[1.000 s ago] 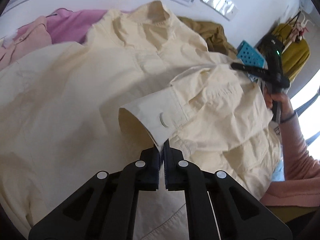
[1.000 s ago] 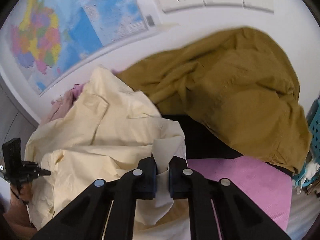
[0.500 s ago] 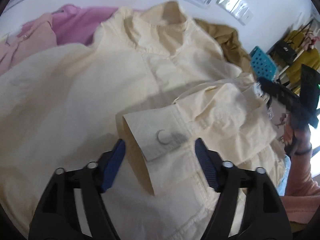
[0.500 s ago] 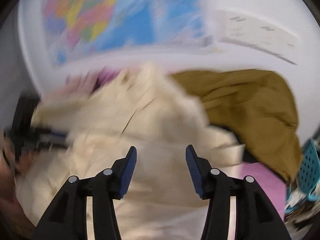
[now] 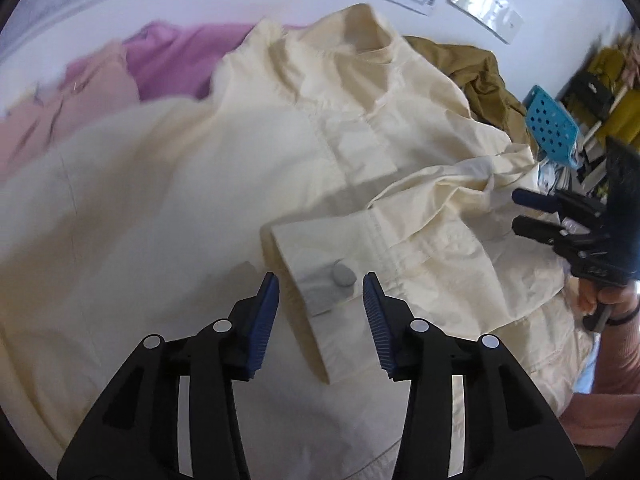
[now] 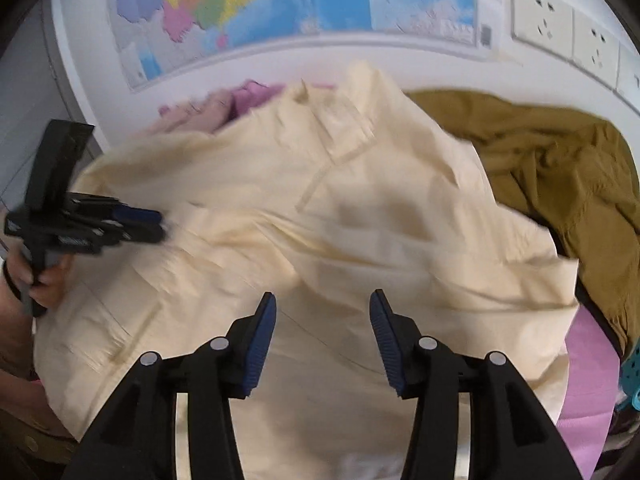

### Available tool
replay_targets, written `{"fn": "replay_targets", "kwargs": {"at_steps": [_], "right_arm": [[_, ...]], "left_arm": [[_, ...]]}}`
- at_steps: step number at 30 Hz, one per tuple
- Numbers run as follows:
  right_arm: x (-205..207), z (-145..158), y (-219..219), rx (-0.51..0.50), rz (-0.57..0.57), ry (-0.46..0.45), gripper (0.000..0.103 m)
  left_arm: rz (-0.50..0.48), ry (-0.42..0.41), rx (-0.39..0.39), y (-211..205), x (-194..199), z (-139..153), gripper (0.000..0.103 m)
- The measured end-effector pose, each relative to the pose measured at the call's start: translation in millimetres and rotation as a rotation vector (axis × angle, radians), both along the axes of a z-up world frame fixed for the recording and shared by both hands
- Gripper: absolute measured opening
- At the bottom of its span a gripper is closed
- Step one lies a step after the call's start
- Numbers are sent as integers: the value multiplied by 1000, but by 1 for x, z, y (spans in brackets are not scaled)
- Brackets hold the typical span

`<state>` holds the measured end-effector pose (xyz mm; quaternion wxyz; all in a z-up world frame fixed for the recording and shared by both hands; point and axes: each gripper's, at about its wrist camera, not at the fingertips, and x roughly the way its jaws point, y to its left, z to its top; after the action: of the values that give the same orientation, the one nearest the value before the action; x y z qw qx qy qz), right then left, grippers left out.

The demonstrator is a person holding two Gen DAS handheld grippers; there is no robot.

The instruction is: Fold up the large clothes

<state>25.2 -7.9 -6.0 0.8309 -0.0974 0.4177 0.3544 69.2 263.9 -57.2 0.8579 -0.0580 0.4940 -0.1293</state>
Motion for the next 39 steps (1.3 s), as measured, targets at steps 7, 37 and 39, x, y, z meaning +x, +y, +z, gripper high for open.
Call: {"fn": "replay_targets", "kwargs": {"at_steps": [7, 37, 39], "right_arm": [[0, -38, 54, -136, 83, 25, 47], [-26, -31, 62, -28, 86, 71, 58], [-32, -26, 67, -9, 99, 69, 58]], "left_arm": [[-25, -35, 106, -26, -3, -1, 50], [47, -209, 239, -10, -76, 31, 87], [59, -216, 231, -7, -84, 34, 88]]}}
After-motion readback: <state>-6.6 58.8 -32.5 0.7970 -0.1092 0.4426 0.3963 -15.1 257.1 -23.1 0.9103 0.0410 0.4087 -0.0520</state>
